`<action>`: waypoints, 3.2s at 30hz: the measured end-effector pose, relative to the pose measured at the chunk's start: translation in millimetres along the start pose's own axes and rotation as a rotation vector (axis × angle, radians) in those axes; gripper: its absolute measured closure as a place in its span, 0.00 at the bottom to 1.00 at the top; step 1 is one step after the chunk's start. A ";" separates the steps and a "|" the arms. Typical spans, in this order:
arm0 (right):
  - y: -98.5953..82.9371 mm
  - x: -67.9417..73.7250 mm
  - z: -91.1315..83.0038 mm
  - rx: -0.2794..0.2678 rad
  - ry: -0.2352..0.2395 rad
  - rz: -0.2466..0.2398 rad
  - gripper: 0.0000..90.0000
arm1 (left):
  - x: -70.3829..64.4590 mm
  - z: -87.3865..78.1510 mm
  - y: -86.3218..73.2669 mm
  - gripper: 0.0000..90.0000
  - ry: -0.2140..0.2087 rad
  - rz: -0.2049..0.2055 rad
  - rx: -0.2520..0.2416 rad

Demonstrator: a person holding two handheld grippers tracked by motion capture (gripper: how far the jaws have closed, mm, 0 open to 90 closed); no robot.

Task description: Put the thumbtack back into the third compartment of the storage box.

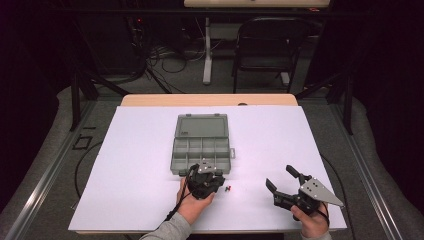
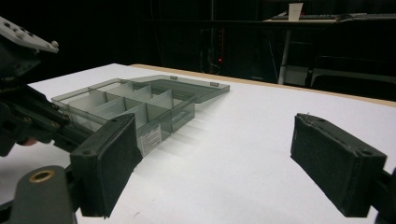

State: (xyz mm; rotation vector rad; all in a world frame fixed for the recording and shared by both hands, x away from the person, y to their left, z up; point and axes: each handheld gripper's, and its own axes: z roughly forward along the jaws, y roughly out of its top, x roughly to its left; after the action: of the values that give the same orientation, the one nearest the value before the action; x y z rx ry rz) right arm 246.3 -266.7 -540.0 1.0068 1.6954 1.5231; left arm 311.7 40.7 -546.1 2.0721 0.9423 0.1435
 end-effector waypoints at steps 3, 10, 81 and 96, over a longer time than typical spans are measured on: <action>0.0 0.2 0.1 0.000 0.000 0.000 0.16 | 1.2 -8.5 0.7 0.95 0.005 -0.005 -0.034; -0.3 0.0 0.3 0.003 -0.001 0.003 0.16 | 7.0 -34.6 1.7 0.95 0.026 -0.034 -0.133; -2.0 -3.3 0.9 0.023 -0.008 0.028 0.16 | 86.0 -8.8 66.7 0.95 0.179 -0.196 -0.103; -2.1 -3.9 0.8 0.025 -0.005 0.033 0.17 | 90.8 8.4 64.0 0.95 0.194 -0.204 -0.040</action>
State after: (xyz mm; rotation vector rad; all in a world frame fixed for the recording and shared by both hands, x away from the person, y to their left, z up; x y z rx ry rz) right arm 248.6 -269.8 -542.3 1.0557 1.7055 1.5227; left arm 416.4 72.2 -524.6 1.9363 1.2525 0.2566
